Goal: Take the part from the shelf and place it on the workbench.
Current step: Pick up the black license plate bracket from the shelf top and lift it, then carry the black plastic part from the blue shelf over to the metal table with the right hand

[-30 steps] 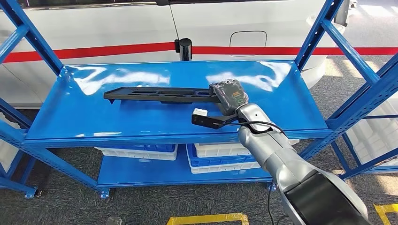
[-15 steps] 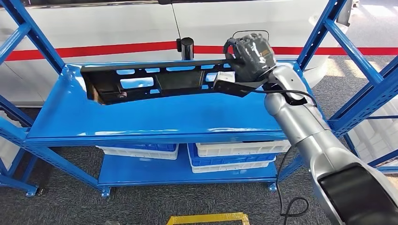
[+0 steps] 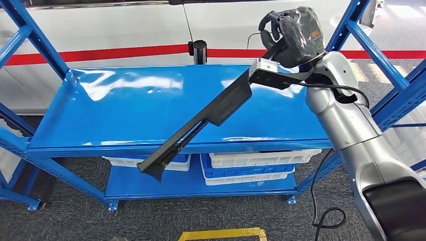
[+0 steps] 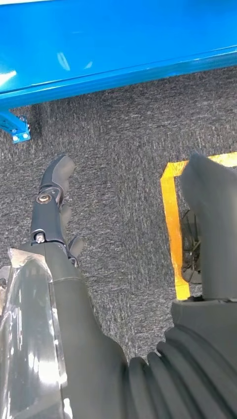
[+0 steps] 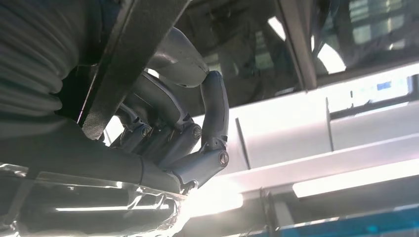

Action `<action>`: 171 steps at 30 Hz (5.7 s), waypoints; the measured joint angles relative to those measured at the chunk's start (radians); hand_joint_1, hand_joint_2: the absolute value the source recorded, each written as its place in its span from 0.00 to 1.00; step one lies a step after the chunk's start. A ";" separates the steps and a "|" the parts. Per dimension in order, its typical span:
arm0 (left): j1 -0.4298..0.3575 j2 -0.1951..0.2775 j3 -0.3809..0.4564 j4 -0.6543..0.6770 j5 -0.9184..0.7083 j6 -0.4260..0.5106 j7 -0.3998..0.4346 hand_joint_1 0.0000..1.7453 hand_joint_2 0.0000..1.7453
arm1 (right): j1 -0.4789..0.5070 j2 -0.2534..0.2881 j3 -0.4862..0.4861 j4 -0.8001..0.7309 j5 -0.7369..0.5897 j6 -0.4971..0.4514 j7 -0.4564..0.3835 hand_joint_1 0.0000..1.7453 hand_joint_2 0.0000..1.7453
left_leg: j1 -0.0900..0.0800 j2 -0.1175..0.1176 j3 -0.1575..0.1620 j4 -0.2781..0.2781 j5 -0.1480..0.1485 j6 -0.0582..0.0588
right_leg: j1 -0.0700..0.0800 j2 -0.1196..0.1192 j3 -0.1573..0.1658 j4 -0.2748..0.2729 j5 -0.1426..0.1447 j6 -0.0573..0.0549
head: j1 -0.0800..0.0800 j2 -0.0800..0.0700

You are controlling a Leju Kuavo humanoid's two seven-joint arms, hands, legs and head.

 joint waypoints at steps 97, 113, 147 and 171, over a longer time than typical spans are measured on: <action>-0.006 -0.001 0.035 0.000 -0.022 0.065 0.200 0.00 1.00 | 0.028 0.019 -0.015 0.014 0.032 0.015 0.042 1.00 1.00 | 0.031 0.007 -0.063 0.252 -0.094 -0.043 | -0.011 -0.011 -0.046 0.022 0.031 -0.026 | -0.011 0.000; -0.016 -0.005 0.035 0.000 -0.022 0.065 0.200 0.00 1.00 | 0.029 0.009 -0.024 0.017 0.031 0.014 0.043 1.00 1.00 | -0.001 0.010 -0.051 0.007 0.039 0.037 | 0.003 -0.010 -0.042 0.208 -0.055 0.021 | 0.000 0.000; 0.021 0.003 0.078 0.001 0.020 0.069 0.147 0.00 1.00 | 0.102 -0.008 -0.057 -0.065 0.057 0.016 0.045 1.00 1.00 | 0.010 0.007 -0.038 0.008 0.036 0.005 | -0.003 -0.006 0.049 0.017 -0.052 0.039 | 0.006 0.000; 0.003 0.005 0.085 0.001 -0.007 0.065 0.160 0.00 1.00 | 0.085 -0.025 -0.085 -0.019 0.065 0.007 0.042 1.00 1.00 | 0.009 0.013 -0.006 -0.001 0.008 0.038 | 0.003 -0.008 -0.150 0.312 -0.106 0.009 | 0.012 0.000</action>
